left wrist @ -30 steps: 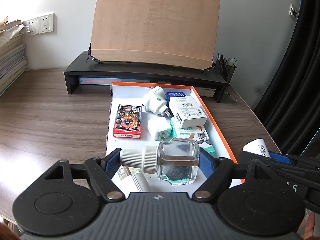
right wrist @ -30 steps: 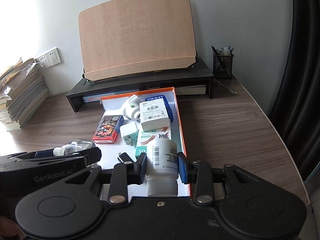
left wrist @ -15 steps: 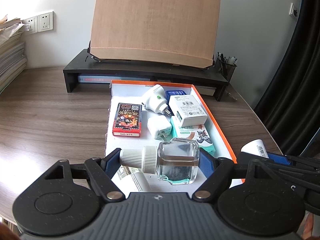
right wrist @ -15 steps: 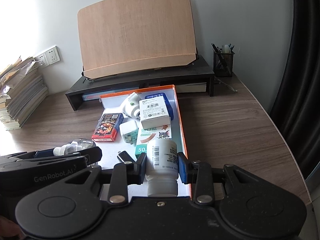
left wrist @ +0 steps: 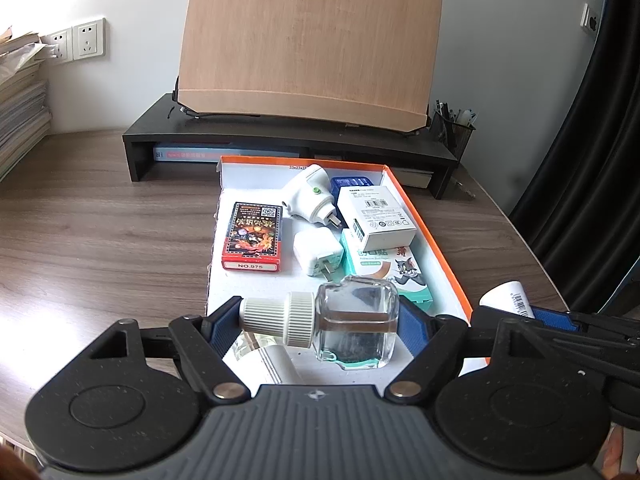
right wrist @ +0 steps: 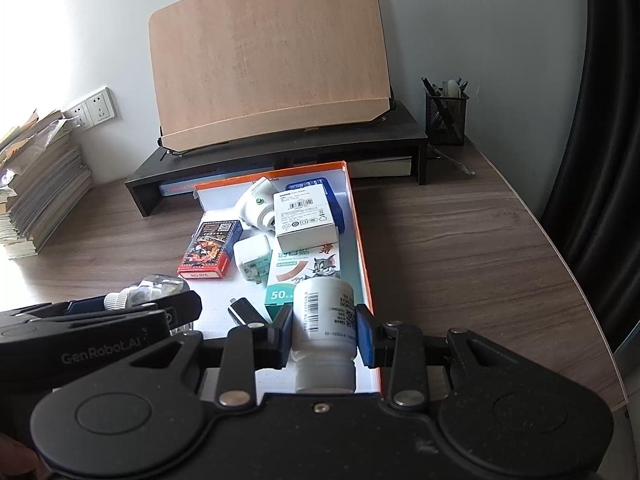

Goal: Organize rigid objects
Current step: 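Lower the clear bottle and pill bottle into the box with both grippers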

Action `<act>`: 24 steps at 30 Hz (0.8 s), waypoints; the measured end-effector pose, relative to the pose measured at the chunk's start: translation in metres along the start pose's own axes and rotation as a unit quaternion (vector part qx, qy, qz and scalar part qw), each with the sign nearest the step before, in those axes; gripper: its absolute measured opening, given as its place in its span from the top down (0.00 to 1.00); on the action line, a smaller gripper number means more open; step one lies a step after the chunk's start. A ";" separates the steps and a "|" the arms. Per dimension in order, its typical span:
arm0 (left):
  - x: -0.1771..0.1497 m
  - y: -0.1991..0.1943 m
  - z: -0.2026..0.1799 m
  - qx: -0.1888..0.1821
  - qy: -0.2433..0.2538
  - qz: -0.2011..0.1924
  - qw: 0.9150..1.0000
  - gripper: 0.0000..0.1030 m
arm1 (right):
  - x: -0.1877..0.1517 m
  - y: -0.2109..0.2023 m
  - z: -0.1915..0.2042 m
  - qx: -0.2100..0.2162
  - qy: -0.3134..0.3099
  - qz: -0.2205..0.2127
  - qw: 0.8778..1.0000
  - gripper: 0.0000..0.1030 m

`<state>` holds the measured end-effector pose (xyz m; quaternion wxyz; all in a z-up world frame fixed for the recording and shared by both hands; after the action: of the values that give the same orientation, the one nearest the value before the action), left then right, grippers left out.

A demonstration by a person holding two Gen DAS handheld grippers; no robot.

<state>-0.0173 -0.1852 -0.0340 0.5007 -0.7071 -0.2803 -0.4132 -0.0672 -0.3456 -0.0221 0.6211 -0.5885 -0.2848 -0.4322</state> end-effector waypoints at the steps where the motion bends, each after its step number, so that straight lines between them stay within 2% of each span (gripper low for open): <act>1: 0.000 0.001 0.000 0.000 -0.001 0.001 1.000 0.22 | 0.000 0.000 0.000 0.000 0.000 0.001 1.000 0.61; 24: 0.001 0.004 0.007 0.001 -0.003 0.004 1.000 0.22 | 0.000 0.012 0.004 0.002 -0.003 0.014 1.000 0.61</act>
<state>-0.0108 -0.1799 -0.0360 0.5023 -0.7091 -0.2788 -0.4090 -0.0560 -0.3426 -0.0272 0.6273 -0.5923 -0.2794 -0.4215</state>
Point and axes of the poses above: each gripper's, at about its wrist camera, not at the fingertips, and y roughly the way its jaws point, z to its left, x to its top, the point moved 2 cm from there along y, roughly the way its jaws point, and after that the axes turned 12 degrees about -z, right-handed, at the moved point
